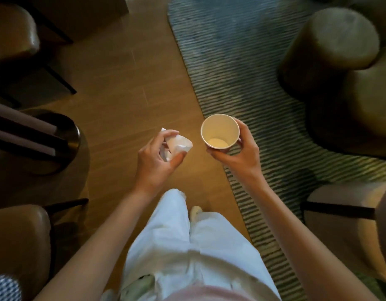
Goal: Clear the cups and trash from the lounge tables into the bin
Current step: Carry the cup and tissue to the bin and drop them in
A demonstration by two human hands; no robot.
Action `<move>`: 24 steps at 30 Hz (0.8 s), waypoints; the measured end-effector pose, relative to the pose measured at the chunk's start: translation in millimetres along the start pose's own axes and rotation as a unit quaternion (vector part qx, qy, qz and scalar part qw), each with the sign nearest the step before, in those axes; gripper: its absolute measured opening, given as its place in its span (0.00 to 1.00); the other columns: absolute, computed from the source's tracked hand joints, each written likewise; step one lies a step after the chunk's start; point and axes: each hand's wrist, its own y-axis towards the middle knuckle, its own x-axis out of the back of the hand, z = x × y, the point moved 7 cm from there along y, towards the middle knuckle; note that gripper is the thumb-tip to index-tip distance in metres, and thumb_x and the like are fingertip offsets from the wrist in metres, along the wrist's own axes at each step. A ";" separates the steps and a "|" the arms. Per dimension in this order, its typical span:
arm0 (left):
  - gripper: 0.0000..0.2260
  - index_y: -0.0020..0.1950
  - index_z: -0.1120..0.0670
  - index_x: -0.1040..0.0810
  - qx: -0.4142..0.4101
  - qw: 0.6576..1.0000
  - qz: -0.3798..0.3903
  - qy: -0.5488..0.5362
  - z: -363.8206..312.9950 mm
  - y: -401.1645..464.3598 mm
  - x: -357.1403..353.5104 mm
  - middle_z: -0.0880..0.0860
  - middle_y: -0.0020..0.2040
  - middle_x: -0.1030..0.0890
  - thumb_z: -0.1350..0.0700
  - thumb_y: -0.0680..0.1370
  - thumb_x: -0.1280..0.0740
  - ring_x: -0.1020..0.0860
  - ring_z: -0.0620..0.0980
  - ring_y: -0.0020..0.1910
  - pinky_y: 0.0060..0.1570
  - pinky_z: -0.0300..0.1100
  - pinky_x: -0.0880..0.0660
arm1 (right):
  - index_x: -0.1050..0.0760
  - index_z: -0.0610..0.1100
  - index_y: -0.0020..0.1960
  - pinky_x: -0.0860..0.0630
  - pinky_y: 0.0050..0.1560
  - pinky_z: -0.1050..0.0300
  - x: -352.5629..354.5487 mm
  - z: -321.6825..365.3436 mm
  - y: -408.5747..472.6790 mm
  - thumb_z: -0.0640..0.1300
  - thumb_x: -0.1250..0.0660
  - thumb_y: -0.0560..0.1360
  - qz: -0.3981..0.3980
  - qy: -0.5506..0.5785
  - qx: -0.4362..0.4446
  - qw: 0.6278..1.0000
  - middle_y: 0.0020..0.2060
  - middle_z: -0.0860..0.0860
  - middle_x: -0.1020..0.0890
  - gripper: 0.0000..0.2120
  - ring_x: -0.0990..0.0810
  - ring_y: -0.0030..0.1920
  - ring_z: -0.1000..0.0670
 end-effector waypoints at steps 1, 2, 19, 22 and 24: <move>0.19 0.58 0.51 0.23 0.004 1.000 0.004 0.000 0.7 20.9 -5.1 0.45 0.51 0.22 0.54 0.69 0.25 0.26 0.32 0.43 0.38 0.22 0.32 | 0.31 0.44 0.67 0.24 0.60 0.50 -2.3 -3.7 20.6 0.49 0.22 0.63 0.004 0.002 -0.006 1.000 0.61 0.49 0.24 0.36 0.25 0.62 0.52; 0.18 0.58 0.50 0.23 0.008 1.000 0.009 -0.002 1.7 42.7 -9.5 0.45 0.51 0.22 0.54 0.69 0.25 0.26 0.32 0.43 0.37 0.22 0.33 | 0.31 0.44 0.67 0.24 0.60 0.50 -5.4 -6.7 41.6 0.49 0.22 0.63 0.007 0.003 -0.010 1.000 0.61 0.49 0.24 0.36 0.25 0.62 0.53; 0.17 0.57 0.52 0.23 -0.042 0.994 0.103 -0.014 -8.8 440.3 -70.7 0.42 0.50 0.24 0.57 0.70 0.25 0.26 0.31 0.45 0.38 0.24 0.31 | 0.32 0.45 0.68 0.25 0.60 0.54 2.3 -36.0 408.5 0.47 0.22 0.65 -0.057 -0.007 -0.038 0.998 0.62 0.52 0.25 0.35 0.27 0.62 0.57; 0.17 0.57 0.53 0.23 -0.055 0.992 0.109 -0.012 -19.1 506.0 -98.3 0.42 0.50 0.24 0.58 0.70 0.25 0.26 0.32 0.44 0.40 0.24 0.32 | 0.32 0.45 0.68 0.24 0.58 0.51 13.5 -51.4 472.6 0.46 0.21 0.65 -0.061 0.014 -0.054 0.997 0.61 0.52 0.25 0.34 0.26 0.61 0.55; 0.17 0.58 0.54 0.23 -0.066 0.991 0.118 -0.004 -31.3 550.3 -119.5 0.45 0.51 0.23 0.56 0.71 0.26 0.26 0.34 0.43 0.40 0.25 0.32 | 0.32 0.46 0.67 0.23 0.57 0.45 23.1 -60.3 520.6 0.46 0.22 0.65 -0.058 0.023 -0.044 0.997 0.61 0.52 0.25 0.34 0.25 0.61 0.52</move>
